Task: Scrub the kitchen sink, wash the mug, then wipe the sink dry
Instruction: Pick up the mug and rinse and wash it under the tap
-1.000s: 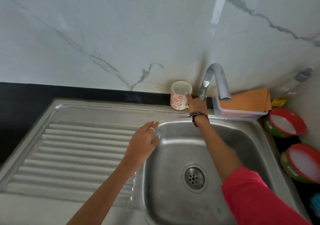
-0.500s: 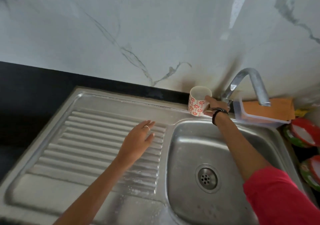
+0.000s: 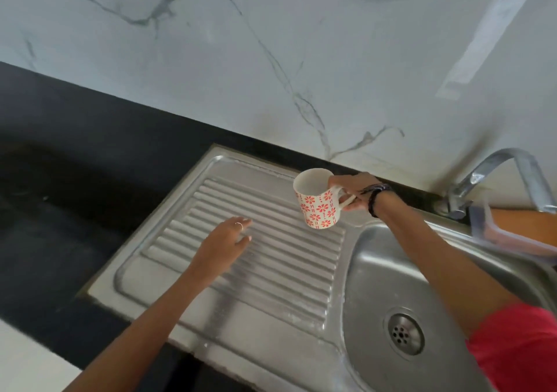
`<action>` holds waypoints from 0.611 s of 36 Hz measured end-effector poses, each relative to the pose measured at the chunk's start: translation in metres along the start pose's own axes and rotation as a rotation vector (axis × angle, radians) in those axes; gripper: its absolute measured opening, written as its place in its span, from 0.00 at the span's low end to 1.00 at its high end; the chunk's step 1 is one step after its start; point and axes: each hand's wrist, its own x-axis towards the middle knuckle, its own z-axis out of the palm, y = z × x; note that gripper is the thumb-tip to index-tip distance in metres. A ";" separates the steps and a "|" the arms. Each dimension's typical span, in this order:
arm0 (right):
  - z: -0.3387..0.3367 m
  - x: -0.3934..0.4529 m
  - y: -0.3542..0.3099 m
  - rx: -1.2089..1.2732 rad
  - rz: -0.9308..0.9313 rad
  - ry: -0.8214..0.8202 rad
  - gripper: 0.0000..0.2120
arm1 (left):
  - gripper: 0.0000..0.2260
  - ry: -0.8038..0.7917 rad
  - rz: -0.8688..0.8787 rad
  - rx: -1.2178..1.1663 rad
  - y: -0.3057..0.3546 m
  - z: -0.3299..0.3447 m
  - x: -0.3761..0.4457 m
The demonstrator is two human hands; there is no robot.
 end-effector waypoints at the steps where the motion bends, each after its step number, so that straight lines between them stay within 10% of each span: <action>1: 0.010 0.003 -0.009 -0.033 -0.009 -0.002 0.10 | 0.20 -0.008 -0.012 0.003 -0.010 -0.006 0.004; 22: 0.158 0.101 -0.146 -0.418 0.046 0.042 0.13 | 0.22 -0.046 0.162 0.369 -0.157 -0.076 0.175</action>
